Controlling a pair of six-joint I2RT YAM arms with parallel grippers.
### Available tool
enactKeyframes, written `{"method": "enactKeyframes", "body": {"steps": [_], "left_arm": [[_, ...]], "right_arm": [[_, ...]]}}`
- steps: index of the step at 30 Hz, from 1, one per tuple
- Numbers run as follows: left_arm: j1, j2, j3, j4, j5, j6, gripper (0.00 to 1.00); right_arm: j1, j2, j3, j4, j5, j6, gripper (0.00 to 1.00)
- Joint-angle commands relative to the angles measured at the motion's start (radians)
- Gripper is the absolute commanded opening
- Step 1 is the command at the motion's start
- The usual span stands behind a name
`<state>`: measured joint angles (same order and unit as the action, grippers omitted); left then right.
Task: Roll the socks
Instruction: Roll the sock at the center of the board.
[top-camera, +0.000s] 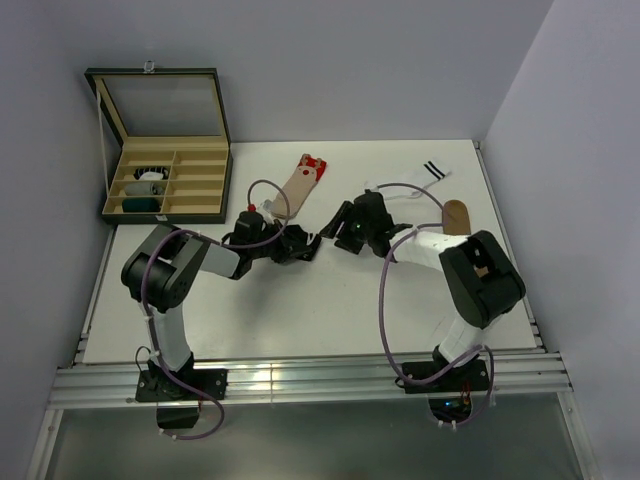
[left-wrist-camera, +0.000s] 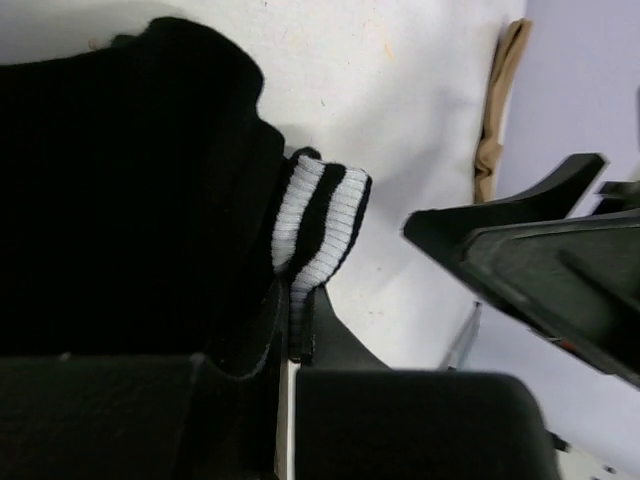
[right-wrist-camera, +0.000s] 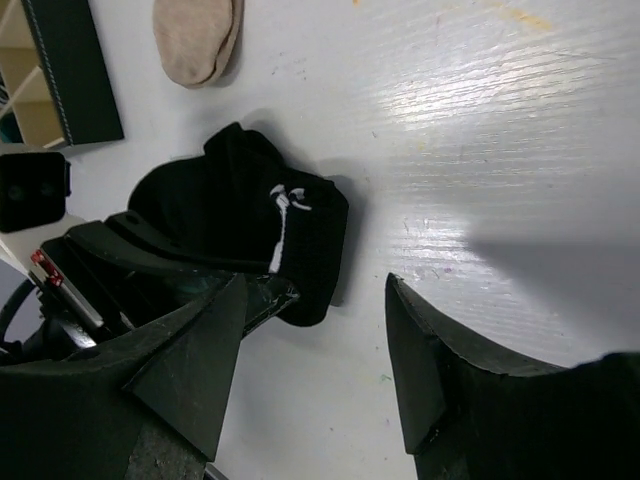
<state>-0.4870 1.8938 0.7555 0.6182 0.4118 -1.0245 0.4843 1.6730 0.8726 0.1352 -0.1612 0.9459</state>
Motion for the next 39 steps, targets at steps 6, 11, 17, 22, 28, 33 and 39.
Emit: {"method": "enactKeyframes", "body": {"steps": [6, 11, 17, 22, 28, 33, 39], "left_arm": [[0.033, 0.074, -0.038, 0.037, 0.128, -0.131, 0.01], [0.045, 0.079, -0.033, -0.001, 0.122, -0.134, 0.01], [0.047, 0.083, -0.019, -0.043, 0.111, -0.135, 0.01], [0.05, 0.091, -0.019, -0.072, 0.102, -0.143, 0.01], [0.051, 0.093, -0.015, -0.101, 0.087, -0.138, 0.01], [0.051, 0.09, -0.012, -0.123, 0.074, -0.121, 0.01], [0.05, 0.05, -0.008, -0.156, 0.032, -0.065, 0.14]], "right_arm": [[0.037, 0.082, 0.066, 0.046, 0.022, 0.014, 0.64], [0.051, 0.139, 0.101, 0.038, 0.017, 0.014, 0.63], [0.059, 0.197, 0.147, 0.027, 0.019, 0.014, 0.59], [0.059, 0.235, 0.169, 0.024, 0.002, 0.013, 0.54], [0.065, 0.257, 0.183, 0.004, -0.014, 0.002, 0.45], [0.068, 0.264, 0.204, -0.034, -0.02, -0.013, 0.3], [0.068, 0.235, 0.239, -0.15, 0.034, -0.056, 0.0]]}}
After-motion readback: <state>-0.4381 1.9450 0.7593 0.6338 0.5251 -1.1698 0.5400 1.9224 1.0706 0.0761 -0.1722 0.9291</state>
